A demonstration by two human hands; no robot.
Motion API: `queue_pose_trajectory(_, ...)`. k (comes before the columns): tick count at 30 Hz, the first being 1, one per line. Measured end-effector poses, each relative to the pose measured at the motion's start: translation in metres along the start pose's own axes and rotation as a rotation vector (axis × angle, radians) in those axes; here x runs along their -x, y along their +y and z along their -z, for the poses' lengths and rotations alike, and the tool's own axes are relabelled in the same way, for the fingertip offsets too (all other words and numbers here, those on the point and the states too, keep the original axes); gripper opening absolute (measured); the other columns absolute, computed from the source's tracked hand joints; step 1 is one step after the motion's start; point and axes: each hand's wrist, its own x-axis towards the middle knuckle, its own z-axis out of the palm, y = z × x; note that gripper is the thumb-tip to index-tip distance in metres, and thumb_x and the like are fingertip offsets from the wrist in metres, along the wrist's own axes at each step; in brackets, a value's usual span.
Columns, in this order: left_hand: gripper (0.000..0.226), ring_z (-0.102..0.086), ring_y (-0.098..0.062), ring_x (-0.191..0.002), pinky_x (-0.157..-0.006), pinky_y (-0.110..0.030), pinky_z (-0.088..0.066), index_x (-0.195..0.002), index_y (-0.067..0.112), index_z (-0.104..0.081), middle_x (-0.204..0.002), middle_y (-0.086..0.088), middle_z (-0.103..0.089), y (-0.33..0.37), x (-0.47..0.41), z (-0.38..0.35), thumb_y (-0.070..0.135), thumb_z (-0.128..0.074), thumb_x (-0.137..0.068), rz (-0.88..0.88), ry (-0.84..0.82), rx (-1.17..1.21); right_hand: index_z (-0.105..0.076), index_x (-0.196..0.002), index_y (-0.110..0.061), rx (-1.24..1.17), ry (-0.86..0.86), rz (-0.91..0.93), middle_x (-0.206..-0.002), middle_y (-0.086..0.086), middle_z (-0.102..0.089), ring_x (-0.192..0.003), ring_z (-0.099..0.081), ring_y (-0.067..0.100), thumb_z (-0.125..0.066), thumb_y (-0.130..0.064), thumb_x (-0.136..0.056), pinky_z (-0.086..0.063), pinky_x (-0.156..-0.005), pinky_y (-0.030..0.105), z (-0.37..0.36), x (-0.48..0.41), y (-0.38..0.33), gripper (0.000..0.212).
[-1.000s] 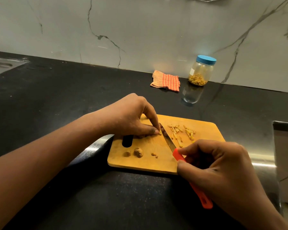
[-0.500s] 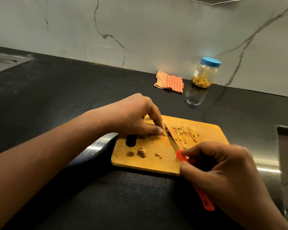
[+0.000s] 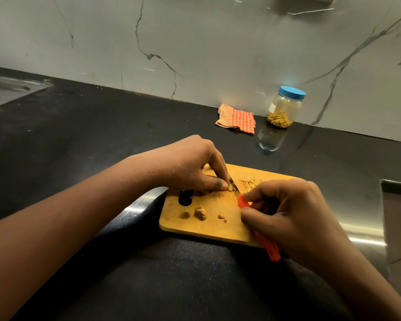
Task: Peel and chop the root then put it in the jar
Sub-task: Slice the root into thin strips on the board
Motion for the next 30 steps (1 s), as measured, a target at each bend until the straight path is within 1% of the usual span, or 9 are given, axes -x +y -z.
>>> queue_pose_trajectory(3,0.019,-0.057,-0.002,-0.111,-0.099,-0.027,-0.046,-0.105,0.031,-0.075,-0.114,0.019,-0.067,0.0,0.0,0.001,0.035,-0.066,-0.089,0.0,-0.005,-0.005,-0.075,-0.085,-0.021,0.02,-0.009,-0.001,-0.066,-0.007,-0.064,-0.068,-0.062,0.006,-0.073,-0.03,-0.069,-0.049,-0.055,0.013,0.001,0.004,-0.003,0.018)
queue_pose_trajectory(6,0.02,-0.057,-0.002,-0.11,-0.095,-0.021,-0.044,-0.107,0.03,-0.075,-0.114,0.019,-0.067,-0.001,-0.001,0.001,0.034,-0.066,-0.089,0.004,-0.015,-0.011,-0.075,-0.077,-0.022,0.026,-0.011,-0.014,-0.066,-0.005,-0.066,-0.065,-0.062,0.005,-0.077,-0.026,-0.067,-0.046,-0.051,0.012,0.007,0.01,-0.006,0.011)
queue_pose_trajectory(10,0.02,-0.057,-0.001,-0.109,-0.092,-0.019,-0.044,-0.107,0.03,-0.075,-0.113,0.021,-0.065,-0.002,0.0,0.001,0.034,-0.066,-0.09,0.001,-0.025,-0.009,-0.075,-0.076,-0.024,0.024,-0.012,-0.042,-0.078,-0.022,-0.066,-0.068,-0.064,0.003,-0.075,-0.029,-0.063,-0.047,-0.051,0.01,0.013,0.016,-0.011,0.014)
queue_pose_trajectory(13,0.021,-0.056,-0.002,-0.111,-0.085,-0.014,-0.042,-0.108,0.03,-0.075,-0.117,0.019,-0.065,-0.004,-0.001,0.002,0.034,-0.066,-0.09,0.003,-0.037,-0.007,-0.075,-0.076,-0.024,0.03,0.04,-0.037,-0.075,-0.017,-0.068,-0.066,-0.065,0.005,-0.073,-0.032,-0.061,-0.054,-0.056,0.018,0.015,0.016,-0.013,0.017)
queue_pose_trajectory(15,0.021,-0.056,-0.002,-0.111,-0.081,-0.012,-0.041,-0.108,0.03,-0.075,-0.117,0.02,-0.064,-0.004,-0.001,0.002,0.035,-0.066,-0.09,0.004,-0.045,-0.007,-0.075,-0.076,-0.024,0.02,0.052,-0.031,-0.072,-0.014,-0.069,-0.064,-0.066,0.007,-0.073,-0.032,-0.061,-0.056,-0.057,0.022,0.013,0.015,-0.013,0.017)
queue_pose_trajectory(18,0.021,-0.055,-0.002,-0.111,-0.083,-0.012,-0.041,-0.108,0.03,-0.075,-0.117,0.02,-0.063,-0.005,-0.002,0.002,0.034,-0.066,-0.089,0.007,-0.05,0.001,-0.075,-0.076,-0.023,0.018,0.055,-0.021,-0.068,-0.012,-0.069,-0.064,-0.065,0.004,-0.074,-0.032,-0.062,-0.052,-0.053,0.013,0.01,0.013,-0.012,0.017)
queue_pose_trajectory(20,0.021,-0.055,-0.002,-0.111,-0.083,-0.013,-0.042,-0.108,0.03,-0.075,-0.117,0.021,-0.063,-0.006,-0.002,0.001,0.034,-0.066,-0.089,0.004,-0.048,0.005,-0.076,-0.078,-0.022,0.01,0.05,-0.027,-0.064,-0.01,-0.068,-0.065,-0.065,0.004,-0.074,-0.031,-0.062,-0.051,-0.053,0.011,0.009,0.014,-0.012,0.018)
queue_pose_trajectory(26,0.022,-0.053,-0.002,-0.112,-0.083,-0.014,-0.042,-0.108,0.029,-0.075,-0.117,0.02,-0.063,-0.006,-0.002,0.001,0.034,-0.066,-0.089,-0.02,-0.049,-0.014,-0.076,-0.08,-0.022,0.016,0.032,-0.026,-0.065,-0.007,-0.068,-0.066,-0.065,0.005,-0.072,-0.035,-0.063,-0.054,-0.055,0.017,0.006,0.014,-0.01,0.022)
queue_pose_trajectory(30,0.022,-0.054,-0.003,-0.113,-0.088,-0.018,-0.044,-0.109,0.029,-0.074,-0.119,0.019,-0.062,-0.006,-0.001,0.001,0.034,-0.065,-0.09,-0.024,-0.052,-0.023,-0.076,-0.079,-0.023,0.03,0.033,-0.018,-0.064,-0.007,-0.068,-0.065,-0.065,0.005,-0.072,-0.034,-0.063,-0.052,-0.052,0.015,0.005,0.015,-0.01,0.02)
